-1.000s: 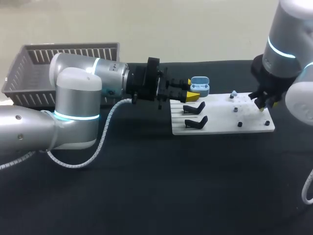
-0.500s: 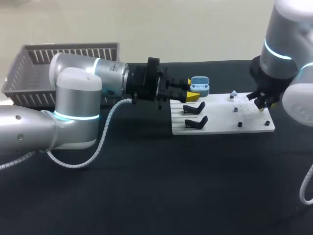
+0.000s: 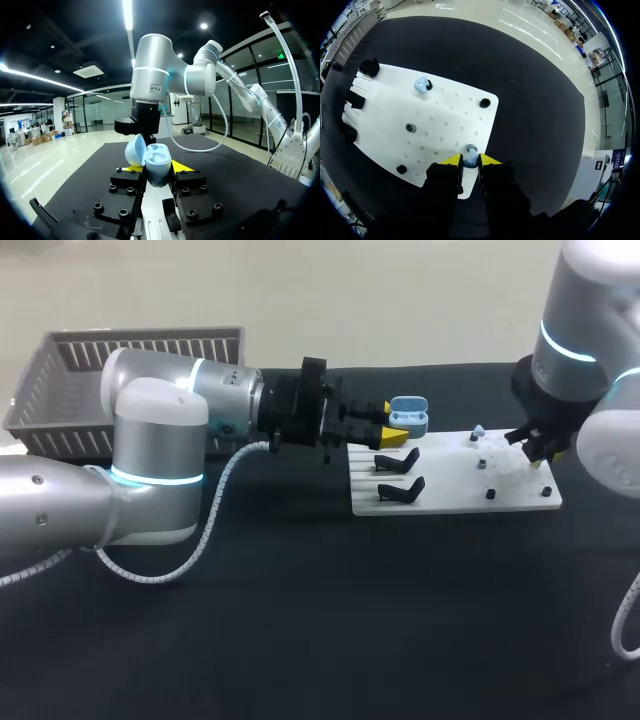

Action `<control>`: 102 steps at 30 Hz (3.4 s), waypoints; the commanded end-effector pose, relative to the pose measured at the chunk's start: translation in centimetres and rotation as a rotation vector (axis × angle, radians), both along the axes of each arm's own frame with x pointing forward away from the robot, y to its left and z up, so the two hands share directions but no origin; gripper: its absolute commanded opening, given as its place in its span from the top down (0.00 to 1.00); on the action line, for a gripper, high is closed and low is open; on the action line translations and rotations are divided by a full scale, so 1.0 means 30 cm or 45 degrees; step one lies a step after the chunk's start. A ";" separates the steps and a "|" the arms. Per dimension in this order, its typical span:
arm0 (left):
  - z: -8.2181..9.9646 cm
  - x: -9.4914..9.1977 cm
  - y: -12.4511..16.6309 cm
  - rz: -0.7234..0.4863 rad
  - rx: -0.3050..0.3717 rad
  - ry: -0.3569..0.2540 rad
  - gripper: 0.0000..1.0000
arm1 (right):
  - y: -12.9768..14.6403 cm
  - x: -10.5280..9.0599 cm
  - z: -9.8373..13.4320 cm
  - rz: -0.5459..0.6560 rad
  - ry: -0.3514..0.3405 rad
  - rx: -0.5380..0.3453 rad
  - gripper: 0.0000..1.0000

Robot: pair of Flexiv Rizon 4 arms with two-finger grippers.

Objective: Pick up each earbud case from the left stands, insert the matching earbuds, close the lid, and place the case in the box.

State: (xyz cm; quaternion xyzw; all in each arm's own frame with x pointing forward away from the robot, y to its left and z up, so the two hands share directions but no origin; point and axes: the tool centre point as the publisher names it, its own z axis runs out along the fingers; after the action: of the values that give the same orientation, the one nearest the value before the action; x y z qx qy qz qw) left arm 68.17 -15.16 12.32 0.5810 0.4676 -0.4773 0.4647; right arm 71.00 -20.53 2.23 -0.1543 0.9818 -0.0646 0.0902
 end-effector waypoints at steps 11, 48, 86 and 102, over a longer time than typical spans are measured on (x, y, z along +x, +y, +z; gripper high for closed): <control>-0.003 -0.002 0.000 0.004 -0.004 -0.004 1.00 | 0.035 -0.079 0.111 -0.092 -0.007 0.031 1.00; -0.003 -0.002 0.000 0.004 -0.004 -0.004 1.00 | 0.358 -0.348 0.357 -0.262 0.118 0.090 1.00; -0.003 -0.002 0.000 0.004 -0.004 -0.004 1.00 | 0.587 -0.341 0.503 -0.918 0.054 0.233 1.00; -0.003 -0.002 0.000 0.004 -0.004 -0.004 1.00 | 0.590 -0.334 0.498 -0.900 0.128 0.298 1.00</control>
State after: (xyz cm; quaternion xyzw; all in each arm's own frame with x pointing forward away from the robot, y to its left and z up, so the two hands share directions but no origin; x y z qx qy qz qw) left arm 68.17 -15.16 12.32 0.5810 0.4677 -0.4773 0.4647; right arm 60.88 -2.86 17.36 0.2079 0.9767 0.0001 0.0522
